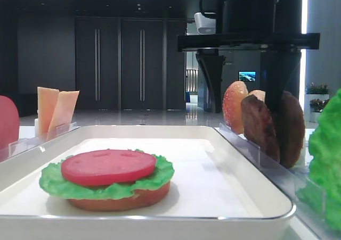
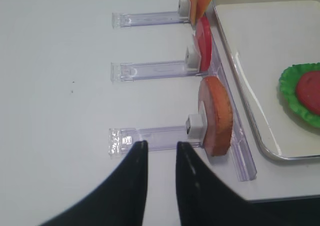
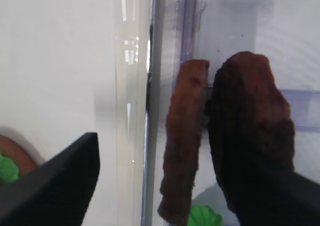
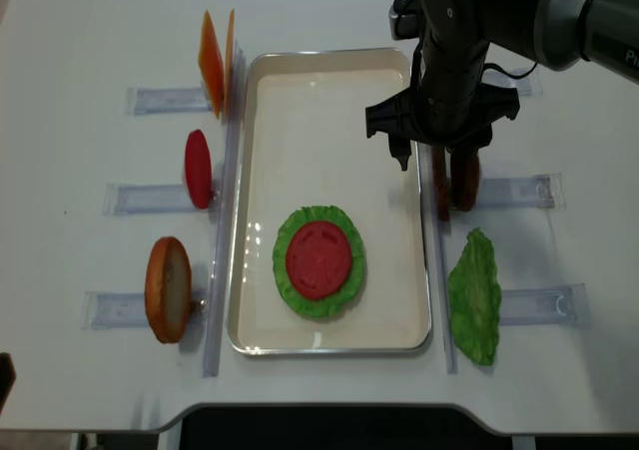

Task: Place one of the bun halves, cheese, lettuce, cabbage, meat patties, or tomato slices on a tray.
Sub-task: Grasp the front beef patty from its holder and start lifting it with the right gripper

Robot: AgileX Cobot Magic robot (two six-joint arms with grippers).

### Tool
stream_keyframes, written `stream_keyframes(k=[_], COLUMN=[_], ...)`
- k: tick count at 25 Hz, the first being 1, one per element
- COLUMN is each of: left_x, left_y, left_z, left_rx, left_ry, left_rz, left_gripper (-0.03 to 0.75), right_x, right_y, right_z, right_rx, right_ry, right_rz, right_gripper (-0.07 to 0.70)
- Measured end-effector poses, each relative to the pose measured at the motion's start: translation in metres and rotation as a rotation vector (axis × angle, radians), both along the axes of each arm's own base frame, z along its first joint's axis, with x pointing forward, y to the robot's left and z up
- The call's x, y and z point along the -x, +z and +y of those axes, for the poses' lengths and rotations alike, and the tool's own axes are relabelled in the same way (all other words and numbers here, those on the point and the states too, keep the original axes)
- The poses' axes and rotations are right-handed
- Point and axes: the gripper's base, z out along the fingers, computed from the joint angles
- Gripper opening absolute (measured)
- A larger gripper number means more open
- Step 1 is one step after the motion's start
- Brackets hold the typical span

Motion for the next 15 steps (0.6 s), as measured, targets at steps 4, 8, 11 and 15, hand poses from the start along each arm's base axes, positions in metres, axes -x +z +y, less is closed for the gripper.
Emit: stream_keyframes(k=[4,8,11,15], left_x=[0.0000,0.0000,0.0000,0.0000], left_y=[0.0000,0.0000,0.0000,0.0000], left_z=[0.0000,0.0000,0.0000,0.0000], left_rx=[0.000,0.000,0.000,0.000], left_ry=[0.000,0.000,0.000,0.000], left_rz=[0.000,0.000,0.000,0.000], left_gripper=[0.148,0.148,0.148,0.148], right_x=[-0.0011,-0.0019,-0.0020,-0.0023], right_y=[-0.0019,-0.0018,-0.0017,-0.0016], right_z=[-0.0003,-0.0013,-0.0016,-0.0042], right_rx=[0.009,0.021,0.025,0.055], right_ry=[0.004,0.010,0.011,0.021], right_rz=[-0.004,-0.012,-0.014,-0.017], right_gripper=[0.469,0.377,0.292,0.209])
